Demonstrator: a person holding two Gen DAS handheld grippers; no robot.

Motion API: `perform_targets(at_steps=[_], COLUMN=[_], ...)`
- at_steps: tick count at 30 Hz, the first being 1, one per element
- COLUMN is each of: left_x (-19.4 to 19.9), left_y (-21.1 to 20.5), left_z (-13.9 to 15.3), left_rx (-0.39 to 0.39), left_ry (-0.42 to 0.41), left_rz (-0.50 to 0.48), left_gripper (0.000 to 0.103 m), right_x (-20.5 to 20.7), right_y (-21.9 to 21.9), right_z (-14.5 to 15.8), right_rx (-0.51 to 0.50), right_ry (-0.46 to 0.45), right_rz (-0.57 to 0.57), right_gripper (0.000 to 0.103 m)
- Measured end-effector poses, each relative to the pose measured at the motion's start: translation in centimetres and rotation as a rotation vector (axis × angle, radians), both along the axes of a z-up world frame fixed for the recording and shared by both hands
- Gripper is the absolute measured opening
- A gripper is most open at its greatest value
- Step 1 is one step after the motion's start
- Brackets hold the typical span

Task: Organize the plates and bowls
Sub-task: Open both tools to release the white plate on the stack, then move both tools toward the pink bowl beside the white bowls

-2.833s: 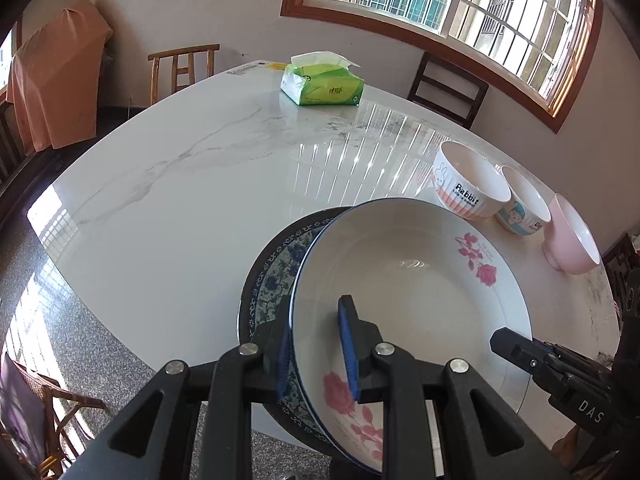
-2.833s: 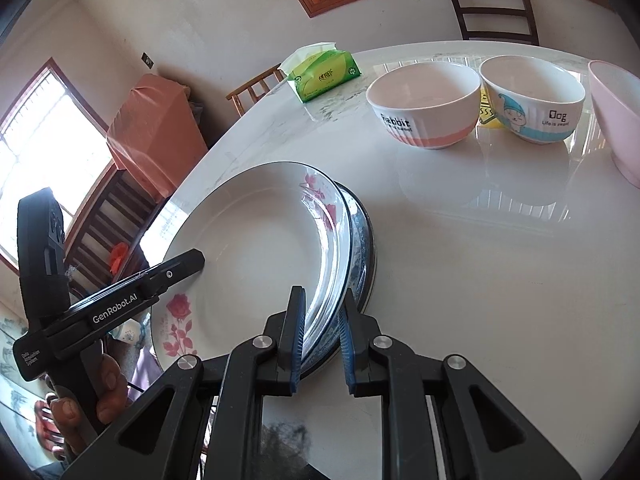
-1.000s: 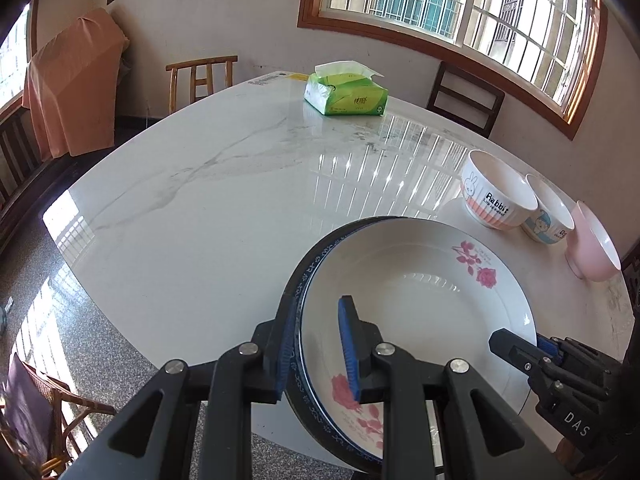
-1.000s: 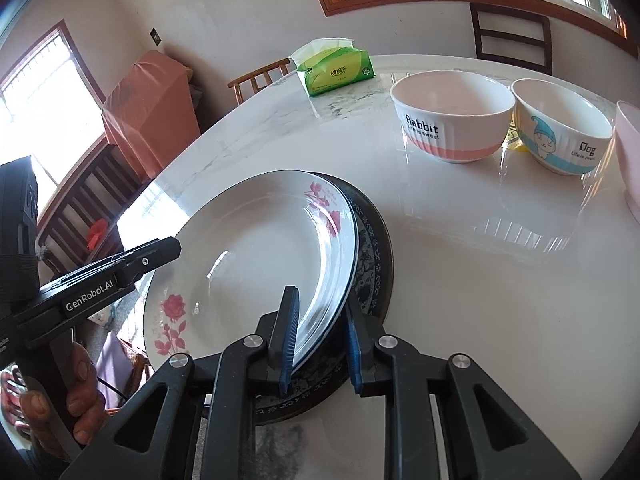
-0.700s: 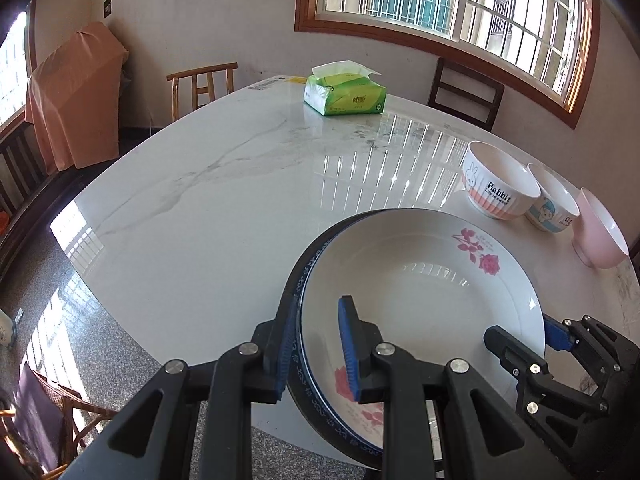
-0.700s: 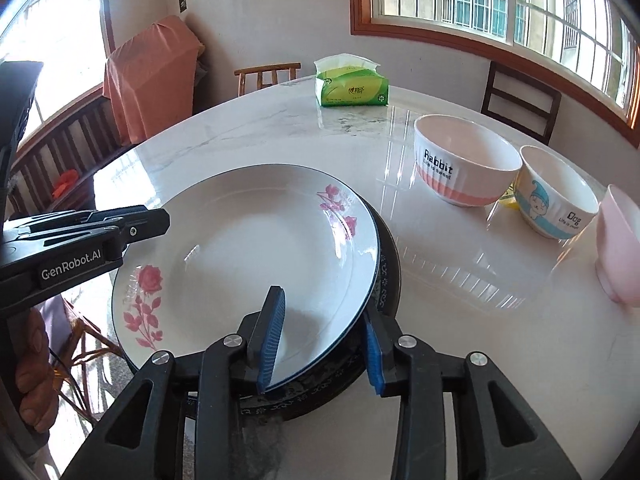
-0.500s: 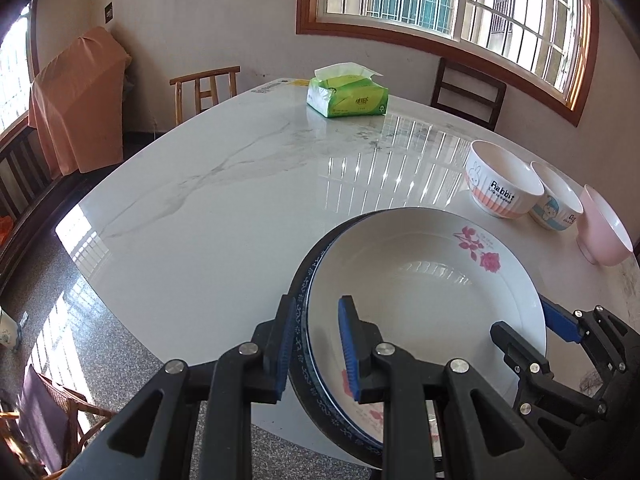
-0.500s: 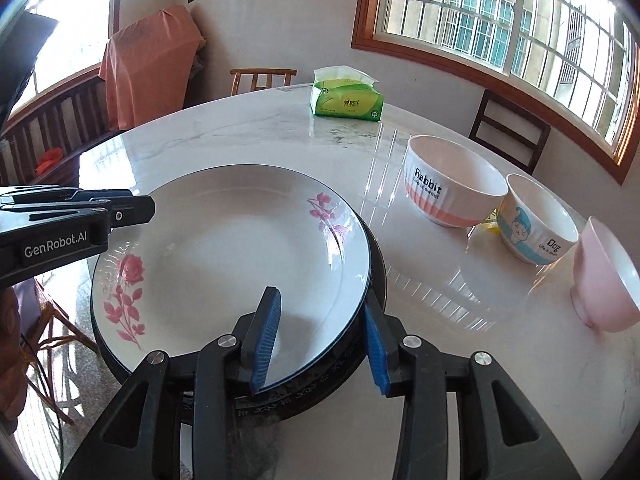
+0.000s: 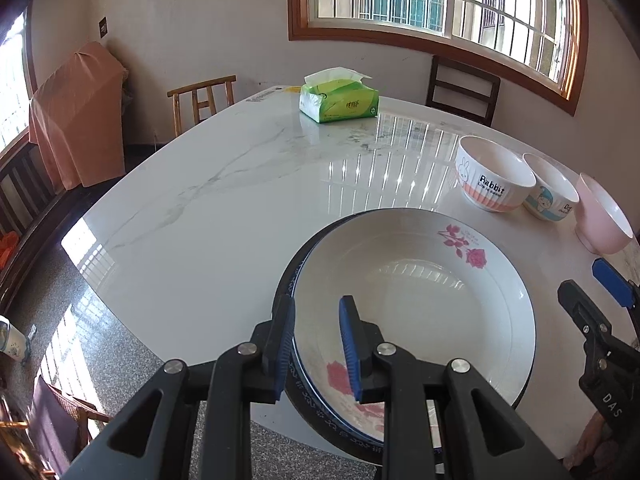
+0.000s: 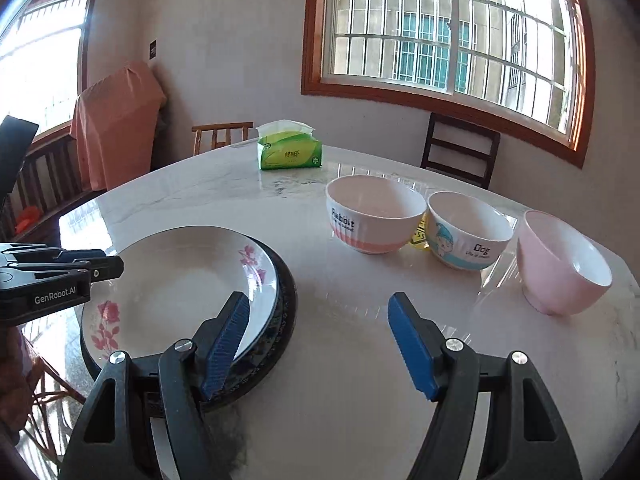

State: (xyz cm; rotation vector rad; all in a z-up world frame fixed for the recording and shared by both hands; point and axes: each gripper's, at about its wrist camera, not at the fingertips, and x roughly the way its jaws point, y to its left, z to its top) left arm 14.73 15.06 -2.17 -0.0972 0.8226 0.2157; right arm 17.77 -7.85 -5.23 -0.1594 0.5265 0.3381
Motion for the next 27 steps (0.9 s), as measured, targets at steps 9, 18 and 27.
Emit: perform_targets(at_steps=[9, 18, 27], left_x=[-0.2, 0.3, 2.2], left_y=[-3.9, -10.7, -18.5], left_z=[1.0, 2.3, 2.8], left_rx=[0.045, 0.140, 0.224], left_ry=[-0.007, -0.028, -0.027], left_rz=[-0.070, -0.175, -0.305], left_gripper=[0.024, 0.025, 0.026], right_x=[2.2, 1.9, 2.8], right_y=[-14.1, -23.8, -26.8], right_z=[-1.5, -2.0, -2.5], right_rx=[0.053, 0.252, 0.431], right_ry=[0.088, 0.122, 0.175], right_rz=[-0.298, -0.414, -0.374], right_gripper=[0.068, 0.069, 0.069])
